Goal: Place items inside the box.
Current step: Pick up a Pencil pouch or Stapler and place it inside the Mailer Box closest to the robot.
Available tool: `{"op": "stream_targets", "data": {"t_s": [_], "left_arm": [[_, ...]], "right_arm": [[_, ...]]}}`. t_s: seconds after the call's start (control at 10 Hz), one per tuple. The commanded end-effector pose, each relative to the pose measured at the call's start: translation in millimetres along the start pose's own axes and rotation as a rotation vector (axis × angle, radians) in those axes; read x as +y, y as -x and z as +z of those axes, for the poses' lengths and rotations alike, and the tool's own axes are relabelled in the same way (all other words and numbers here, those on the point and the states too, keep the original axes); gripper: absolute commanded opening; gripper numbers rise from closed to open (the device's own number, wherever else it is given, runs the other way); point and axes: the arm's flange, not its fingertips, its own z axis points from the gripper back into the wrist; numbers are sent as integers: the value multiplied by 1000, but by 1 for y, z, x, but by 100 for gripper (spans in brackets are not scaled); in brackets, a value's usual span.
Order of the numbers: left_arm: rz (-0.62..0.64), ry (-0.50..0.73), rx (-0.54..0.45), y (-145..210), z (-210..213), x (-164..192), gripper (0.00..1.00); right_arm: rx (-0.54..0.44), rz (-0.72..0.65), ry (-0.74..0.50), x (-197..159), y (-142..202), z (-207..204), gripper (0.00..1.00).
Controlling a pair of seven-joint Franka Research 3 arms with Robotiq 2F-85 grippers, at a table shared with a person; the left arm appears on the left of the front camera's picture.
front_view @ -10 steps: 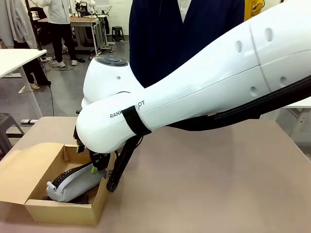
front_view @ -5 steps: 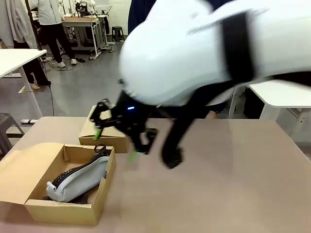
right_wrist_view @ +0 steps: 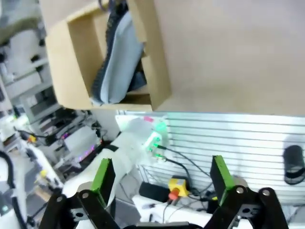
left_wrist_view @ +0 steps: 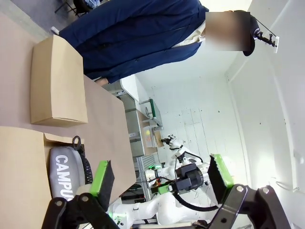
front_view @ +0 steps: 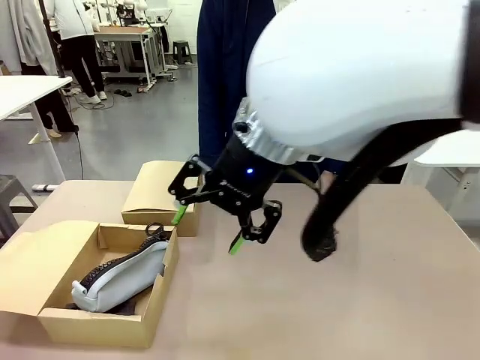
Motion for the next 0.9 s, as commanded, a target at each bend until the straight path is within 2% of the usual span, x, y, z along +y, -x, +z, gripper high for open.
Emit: {"op": "stream_targets", "data": {"t_s": [0.0,0.1,0.2,0.3,0.4,0.5,0.6,0.7,0.8], "left_arm": [[-12,13,0,2,0,-2,100],[-12,13,0,2,0,-2,100],[-12,13,0,2,0,-2,100],[-12,13,0,2,0,-2,100],[-12,13,0,2,0,-2,100],[-12,13,0,2,0,-2,100],[-12,13,0,2,0,-2,100],[-12,13,0,2,0,-2,100],[-12,13,0,2,0,-2,100]], "right_arm": [[34,-4,-197,-23,-21,43,100],[158,41,-304,-51,-43,77,100],[343,8,-264,-96,-80,107,100],[440,-159,-351,-146,-122,124,100],[508,-243,-442,-199,-143,134,100],[505,-260,-571,-239,-148,144,100],[438,-183,-693,-277,-137,151,100],[301,-55,-756,-309,-117,152,100],[209,143,-736,-336,-88,148,100]]}}
